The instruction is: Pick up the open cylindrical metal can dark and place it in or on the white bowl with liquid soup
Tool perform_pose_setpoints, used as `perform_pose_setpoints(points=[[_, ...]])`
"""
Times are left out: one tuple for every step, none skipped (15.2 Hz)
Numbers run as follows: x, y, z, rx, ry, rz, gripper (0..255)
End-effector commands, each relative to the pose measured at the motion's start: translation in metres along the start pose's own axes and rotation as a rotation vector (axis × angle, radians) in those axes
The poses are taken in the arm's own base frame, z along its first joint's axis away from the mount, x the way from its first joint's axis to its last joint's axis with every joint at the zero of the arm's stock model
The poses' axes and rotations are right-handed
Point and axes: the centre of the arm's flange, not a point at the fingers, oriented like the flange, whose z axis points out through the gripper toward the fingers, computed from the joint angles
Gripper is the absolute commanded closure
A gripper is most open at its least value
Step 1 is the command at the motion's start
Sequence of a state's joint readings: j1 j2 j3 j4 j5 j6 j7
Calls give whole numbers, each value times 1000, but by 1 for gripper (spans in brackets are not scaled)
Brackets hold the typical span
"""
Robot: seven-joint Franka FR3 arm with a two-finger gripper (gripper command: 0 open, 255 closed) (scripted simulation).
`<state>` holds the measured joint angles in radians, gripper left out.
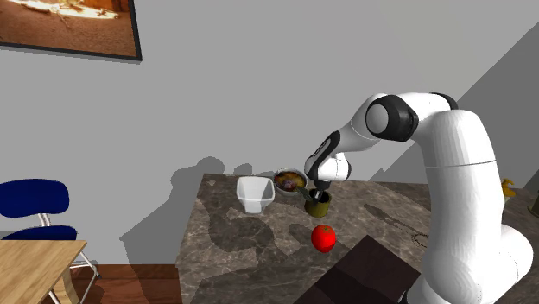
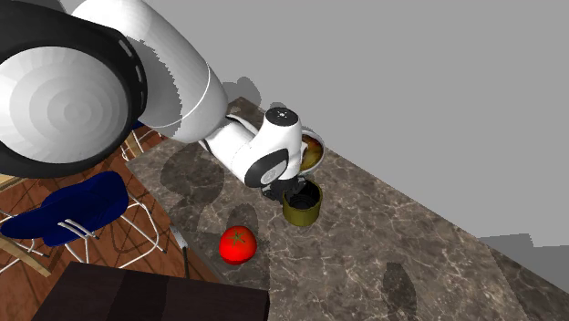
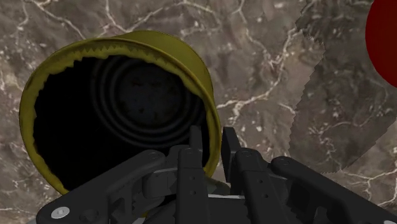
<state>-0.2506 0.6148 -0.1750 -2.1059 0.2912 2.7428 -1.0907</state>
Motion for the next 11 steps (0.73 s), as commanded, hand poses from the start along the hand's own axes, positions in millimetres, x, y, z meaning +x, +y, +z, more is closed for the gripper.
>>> perform_pose_setpoints(points=[[0,0,-6,-1,1,0,255],[0,0,-11,-1,1,0,255],[1,1,-16,-1,1,0,255],[1,1,-21,-1,1,0,255],[1,1,-27,-1,1,0,255],[1,1,-32,-1,1,0,255],[2,1,-37,-1,1,0,255],[2,1,-42,-1,1,0,255],[2,1,-48,-1,1,0,255],[2,1,-53,-1,1,0,255],[2,2,-58,-1,1,0,255]])
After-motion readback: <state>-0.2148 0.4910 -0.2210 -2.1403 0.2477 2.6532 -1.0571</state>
